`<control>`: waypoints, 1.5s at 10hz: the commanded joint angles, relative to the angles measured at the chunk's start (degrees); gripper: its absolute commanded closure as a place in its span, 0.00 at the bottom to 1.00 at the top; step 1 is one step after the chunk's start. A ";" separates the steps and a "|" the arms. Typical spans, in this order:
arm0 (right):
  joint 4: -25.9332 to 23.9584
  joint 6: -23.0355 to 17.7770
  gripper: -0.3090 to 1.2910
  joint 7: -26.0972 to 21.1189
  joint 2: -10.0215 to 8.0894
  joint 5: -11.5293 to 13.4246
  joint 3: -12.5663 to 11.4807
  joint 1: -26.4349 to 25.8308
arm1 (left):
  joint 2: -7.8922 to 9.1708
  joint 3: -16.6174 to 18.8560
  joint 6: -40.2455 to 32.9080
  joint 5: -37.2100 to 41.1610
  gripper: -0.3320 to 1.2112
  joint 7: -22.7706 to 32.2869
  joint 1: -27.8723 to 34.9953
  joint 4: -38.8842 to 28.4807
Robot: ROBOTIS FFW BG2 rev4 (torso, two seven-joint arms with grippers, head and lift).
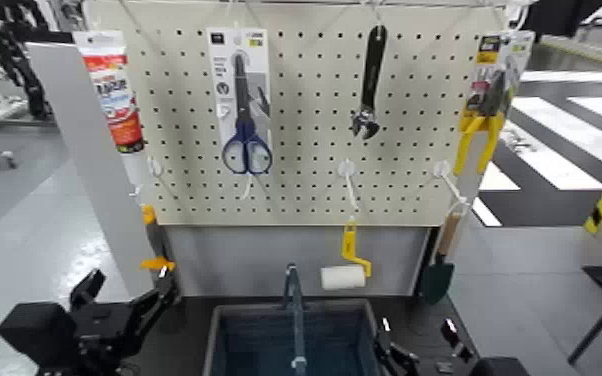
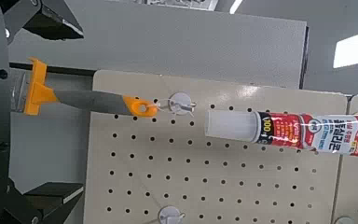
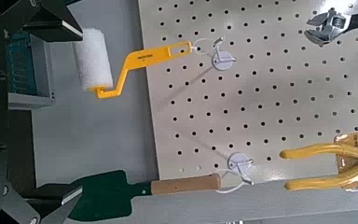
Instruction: Grasp the handle of the crate.
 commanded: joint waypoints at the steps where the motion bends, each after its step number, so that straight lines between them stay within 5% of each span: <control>1: 0.03 0.03 0.29 -0.36 -0.09 0.09 0.12 -0.09 | 0.03 0.06 -0.06 0.53 0.30 -0.36 0.00 0.22; 8: 0.12 0.21 0.29 -0.36 0.00 -0.09 0.20 0.00 | 0.12 -3.98 5.30 10.81 0.30 -5.72 -0.52 -0.14; 15: 0.20 0.38 0.29 -0.36 0.09 -0.18 0.20 0.00 | 4.25 -5.74 23.58 32.52 0.30 -10.73 -3.78 -1.19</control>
